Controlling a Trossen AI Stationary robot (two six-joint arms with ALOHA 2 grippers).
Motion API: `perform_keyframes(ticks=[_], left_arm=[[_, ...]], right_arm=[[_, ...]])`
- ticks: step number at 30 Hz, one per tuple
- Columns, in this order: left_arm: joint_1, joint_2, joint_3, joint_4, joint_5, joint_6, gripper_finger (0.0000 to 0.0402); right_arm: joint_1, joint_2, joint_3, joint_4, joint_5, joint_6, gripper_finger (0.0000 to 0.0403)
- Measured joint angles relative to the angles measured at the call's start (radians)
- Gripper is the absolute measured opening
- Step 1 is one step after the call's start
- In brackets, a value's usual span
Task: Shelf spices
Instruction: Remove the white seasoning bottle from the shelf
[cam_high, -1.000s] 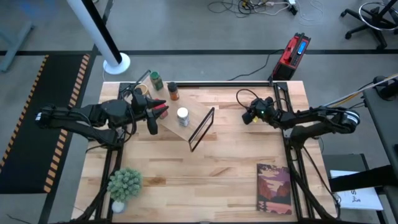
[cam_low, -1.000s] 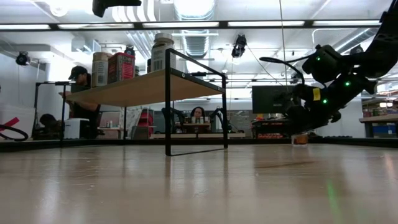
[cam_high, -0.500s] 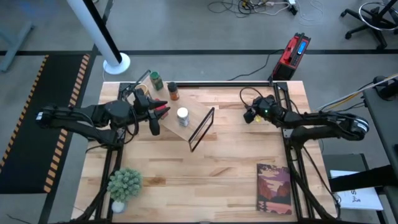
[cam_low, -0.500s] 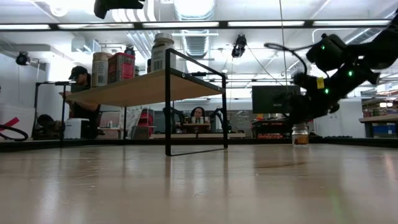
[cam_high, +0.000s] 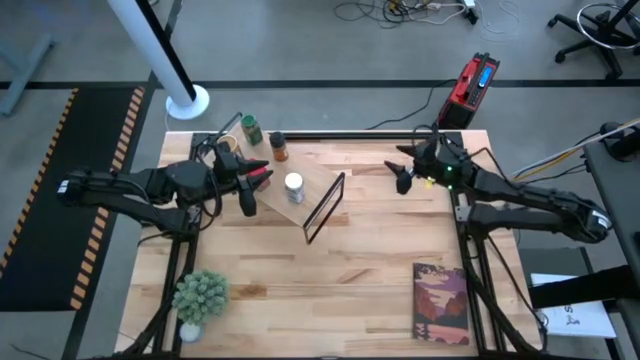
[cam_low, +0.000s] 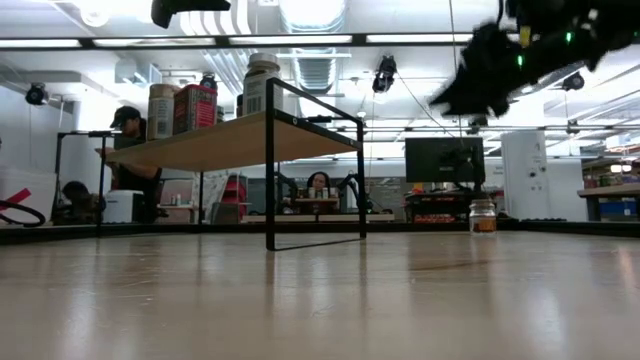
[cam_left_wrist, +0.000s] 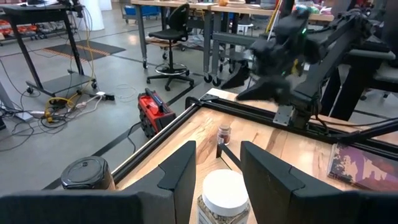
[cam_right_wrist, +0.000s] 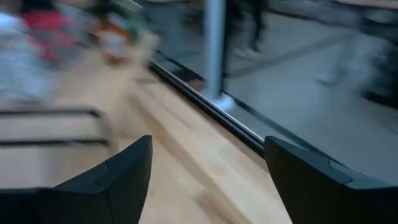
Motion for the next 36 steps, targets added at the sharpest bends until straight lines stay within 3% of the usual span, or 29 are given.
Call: perform_keyframes(ticks=[4,8,15,22,28,36], left_arm=[[0.0,0.0,0.0,0.006,0.0,0.005,0.0114],[0.0,0.0,0.0,0.007,0.0,0.008,0.0114],[0.0,0.0,0.0,0.014,0.0,0.03,0.0114],[-0.001,0.014,0.0,-0.098,0.021,0.03,0.0117],[-0.001,0.049,0.0,-0.151,0.043,0.035,0.0141],[-0.001,0.122,0.0,-0.17,0.064,0.057,0.0184]], right_arm=[[0.044,0.05,0.102,-0.043,-0.139,-0.027,0.0273],[0.088,0.156,0.219,-0.122,-0.154,-0.101,0.0269],[0.124,0.364,0.41,-0.097,-0.163,-0.175,0.0277],[0.132,0.549,0.587,-0.1,-0.343,-0.223,0.0299],[0.161,0.678,0.702,-0.101,-0.461,-0.266,0.0307],[0.199,0.793,0.778,-0.114,-0.465,-0.357,0.0295]])
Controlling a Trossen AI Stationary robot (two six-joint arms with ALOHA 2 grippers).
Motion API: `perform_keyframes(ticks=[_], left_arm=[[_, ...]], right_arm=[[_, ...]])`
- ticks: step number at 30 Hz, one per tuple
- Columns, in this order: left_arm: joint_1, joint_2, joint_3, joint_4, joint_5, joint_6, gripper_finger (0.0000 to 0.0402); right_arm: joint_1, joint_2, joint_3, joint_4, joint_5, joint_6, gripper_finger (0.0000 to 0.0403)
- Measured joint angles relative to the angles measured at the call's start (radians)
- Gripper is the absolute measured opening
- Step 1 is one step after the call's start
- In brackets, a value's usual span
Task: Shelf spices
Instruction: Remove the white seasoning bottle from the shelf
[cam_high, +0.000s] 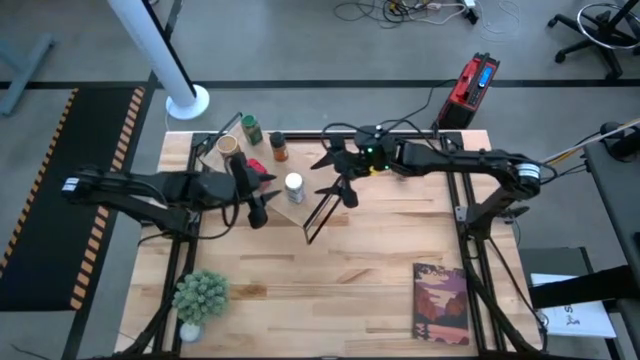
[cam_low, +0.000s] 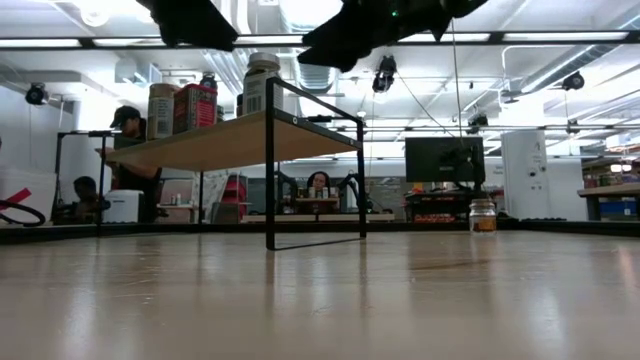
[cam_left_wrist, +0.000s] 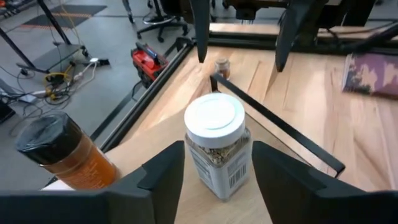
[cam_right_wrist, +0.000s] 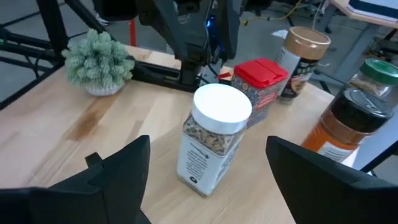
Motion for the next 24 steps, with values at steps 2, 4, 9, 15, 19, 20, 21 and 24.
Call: perform_keyframes(ticks=[2,4,9,15,19,20,21,24], left_arm=[[0.0,0.009,0.0,-0.001,0.0,0.0,0.0194],[0.0,0.019,0.0,0.001,0.0,0.0,0.0203],[0.0,0.036,0.0,0.006,0.0,-0.004,0.0222],[0.0,0.049,0.0,0.028,-0.005,-0.011,0.0236],[0.0,0.05,0.0,0.027,-0.006,-0.029,0.0237],[0.0,0.05,0.0,0.027,-0.006,-0.034,0.0236],[0.0,0.05,0.0,0.027,-0.006,-0.04,0.0236],[0.0,0.051,0.0,0.027,-0.004,-0.054,0.0237]], right_arm=[[0.0,0.016,0.011,0.002,0.0,-0.003,0.0293],[0.0,0.029,0.02,0.002,0.0,-0.006,0.0294],[0.0,0.063,0.043,0.009,0.0,-0.007,0.0307],[-0.001,0.105,0.087,0.01,0.0,-0.007,0.0312],[-0.001,0.131,0.111,0.012,0.0,0.005,0.031],[-0.001,0.136,0.115,0.008,-0.001,0.006,0.031],[-0.001,0.14,0.117,0.007,-0.004,0.009,0.031],[-0.001,0.153,0.124,0.012,-0.008,0.011,0.0313]])
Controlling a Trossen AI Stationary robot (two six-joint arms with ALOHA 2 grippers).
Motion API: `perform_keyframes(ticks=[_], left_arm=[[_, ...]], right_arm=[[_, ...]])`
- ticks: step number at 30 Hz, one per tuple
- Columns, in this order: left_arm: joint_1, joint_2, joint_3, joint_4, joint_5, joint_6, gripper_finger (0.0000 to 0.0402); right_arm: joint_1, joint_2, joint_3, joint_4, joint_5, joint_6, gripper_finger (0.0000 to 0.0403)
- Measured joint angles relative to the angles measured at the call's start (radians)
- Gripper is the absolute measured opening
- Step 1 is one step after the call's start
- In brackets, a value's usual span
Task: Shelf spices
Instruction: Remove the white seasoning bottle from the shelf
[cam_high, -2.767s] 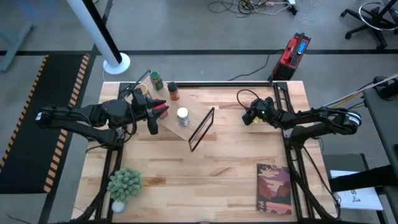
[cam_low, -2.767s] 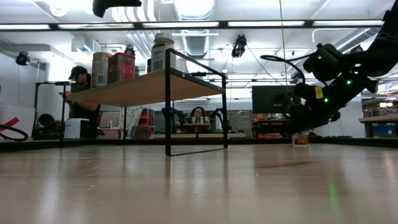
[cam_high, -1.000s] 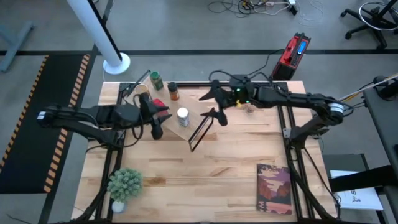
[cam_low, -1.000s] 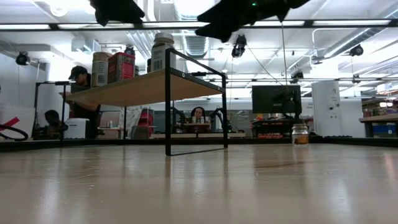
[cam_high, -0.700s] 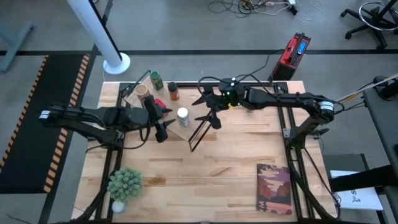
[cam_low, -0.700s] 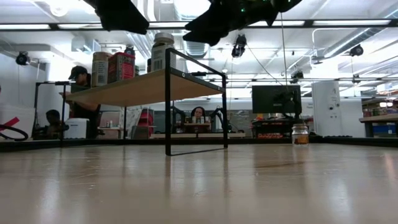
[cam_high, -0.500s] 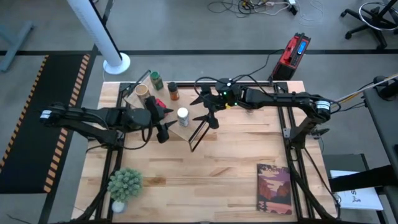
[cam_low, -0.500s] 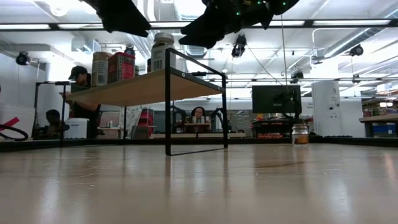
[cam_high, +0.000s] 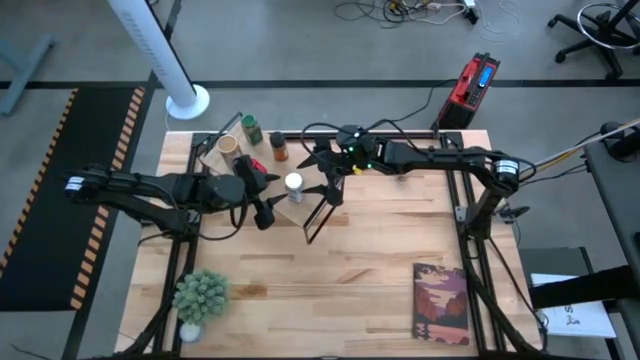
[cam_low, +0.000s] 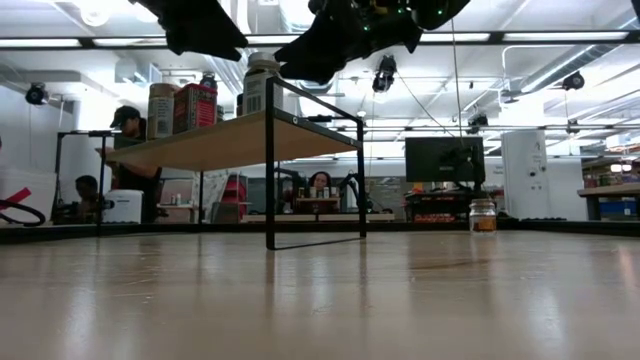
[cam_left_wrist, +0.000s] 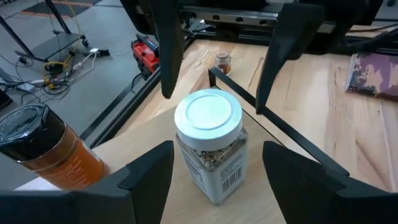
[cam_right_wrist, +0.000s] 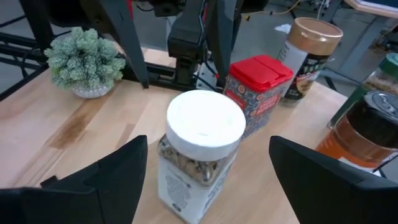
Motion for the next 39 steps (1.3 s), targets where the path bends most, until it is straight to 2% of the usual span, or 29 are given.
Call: perform_keyframes(ticks=[15,23,39], left_arm=[[0.002,0.069,0.004,0.031,0.015,0.006,0.0235],[0.002,0.104,0.052,0.039,0.014,0.008,0.0242],[0.004,0.216,0.149,0.013,0.012,0.057,0.0233]], right_arm=[[0.0,0.004,0.0,0.042,0.0,0.034,0.0314],[0.003,0.004,0.0,0.042,-0.034,0.065,0.0314],[0.011,0.004,-0.001,-0.019,-0.018,0.071,0.0313]])
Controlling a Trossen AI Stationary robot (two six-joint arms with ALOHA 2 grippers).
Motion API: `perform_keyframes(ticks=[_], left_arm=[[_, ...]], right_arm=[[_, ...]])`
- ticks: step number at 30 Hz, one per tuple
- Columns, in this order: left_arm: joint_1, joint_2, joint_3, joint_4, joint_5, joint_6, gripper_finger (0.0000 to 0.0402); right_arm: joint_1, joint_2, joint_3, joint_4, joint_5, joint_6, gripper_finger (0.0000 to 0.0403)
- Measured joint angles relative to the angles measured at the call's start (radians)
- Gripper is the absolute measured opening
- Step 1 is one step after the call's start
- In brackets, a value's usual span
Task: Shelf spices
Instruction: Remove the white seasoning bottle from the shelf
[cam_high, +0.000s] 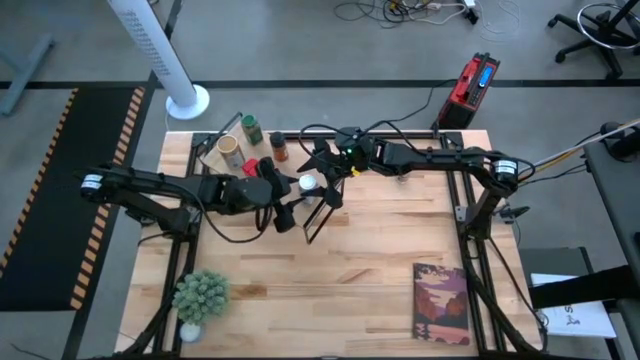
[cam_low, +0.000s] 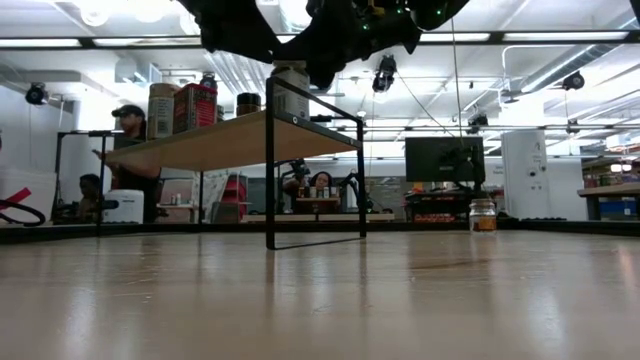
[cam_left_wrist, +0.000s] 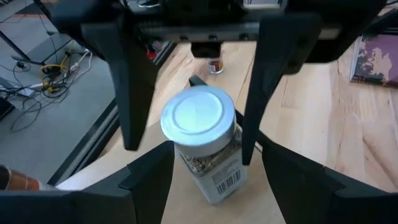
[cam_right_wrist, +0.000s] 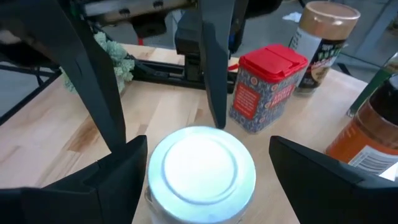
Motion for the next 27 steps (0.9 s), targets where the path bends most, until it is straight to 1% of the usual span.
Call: perform_keyframes(ticks=[4,15,22,27], left_arm=[[0.0,-0.003,0.003,-0.001,0.0,-0.003,0.0232],[0.0,-0.004,0.003,0.003,-0.001,-0.009,0.0231],[0.0,-0.016,0.003,0.005,0.008,-0.008,0.0231],[-0.002,-0.034,0.035,-0.055,0.007,-0.016,0.0231]], right_arm=[[0.0,0.0,-0.001,-0.004,0.0,0.001,0.0302],[0.005,0.056,0.0,0.034,-0.009,0.01,0.0231],[0.005,0.061,0.001,0.057,-0.001,0.017,0.0231],[0.005,0.06,0.001,0.057,0.001,0.017,0.0228]])
